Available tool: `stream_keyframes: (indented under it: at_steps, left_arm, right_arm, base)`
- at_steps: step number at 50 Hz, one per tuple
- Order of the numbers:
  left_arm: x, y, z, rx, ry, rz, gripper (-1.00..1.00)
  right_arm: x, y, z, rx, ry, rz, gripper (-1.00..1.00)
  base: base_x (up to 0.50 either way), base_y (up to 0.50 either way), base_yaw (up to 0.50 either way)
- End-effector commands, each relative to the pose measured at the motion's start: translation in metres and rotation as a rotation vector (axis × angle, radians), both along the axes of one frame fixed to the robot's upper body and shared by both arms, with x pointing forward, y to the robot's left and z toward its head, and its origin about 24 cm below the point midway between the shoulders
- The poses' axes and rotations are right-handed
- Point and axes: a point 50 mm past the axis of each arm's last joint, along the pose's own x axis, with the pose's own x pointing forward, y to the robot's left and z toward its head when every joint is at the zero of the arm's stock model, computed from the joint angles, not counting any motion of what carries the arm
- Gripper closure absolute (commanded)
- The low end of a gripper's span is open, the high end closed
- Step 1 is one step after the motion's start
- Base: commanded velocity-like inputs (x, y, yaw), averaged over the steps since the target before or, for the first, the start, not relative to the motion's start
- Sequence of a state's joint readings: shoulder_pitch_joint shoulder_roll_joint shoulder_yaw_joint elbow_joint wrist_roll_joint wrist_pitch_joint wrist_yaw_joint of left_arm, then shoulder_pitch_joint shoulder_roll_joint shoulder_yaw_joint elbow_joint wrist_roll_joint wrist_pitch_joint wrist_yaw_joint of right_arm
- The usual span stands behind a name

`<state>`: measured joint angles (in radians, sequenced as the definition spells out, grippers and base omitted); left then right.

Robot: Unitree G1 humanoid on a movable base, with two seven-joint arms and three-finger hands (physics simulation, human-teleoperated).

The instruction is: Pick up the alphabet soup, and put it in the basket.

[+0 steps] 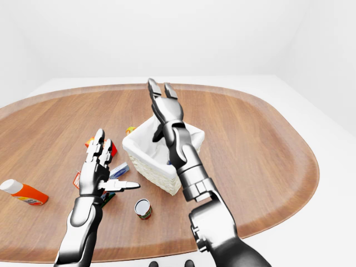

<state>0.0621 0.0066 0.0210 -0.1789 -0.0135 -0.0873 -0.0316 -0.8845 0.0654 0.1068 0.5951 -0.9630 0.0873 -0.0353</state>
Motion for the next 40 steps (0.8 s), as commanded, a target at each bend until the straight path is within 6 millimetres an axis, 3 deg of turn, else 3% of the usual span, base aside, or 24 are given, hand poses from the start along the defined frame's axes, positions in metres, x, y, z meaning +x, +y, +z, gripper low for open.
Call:
stream_keyframes:
  at_steps: [1, 40]
  left_arm:
    - [0.0, 0.0, 0.0, 0.001, 0.0, -0.001, -1.0]
    - [-0.001, 0.0, 0.001, 0.002, -0.005, -0.001, -1.0]
  right_arm:
    - [-0.002, 0.001, 0.016, 0.01, -0.052, 0.01, -1.0]
    - [-0.02, -0.002, 0.089, 0.074, -0.364, 0.008, -1.0]
  base:
    - [0.0, 0.0, 0.0]
    - [0.0, 0.0, 0.0]
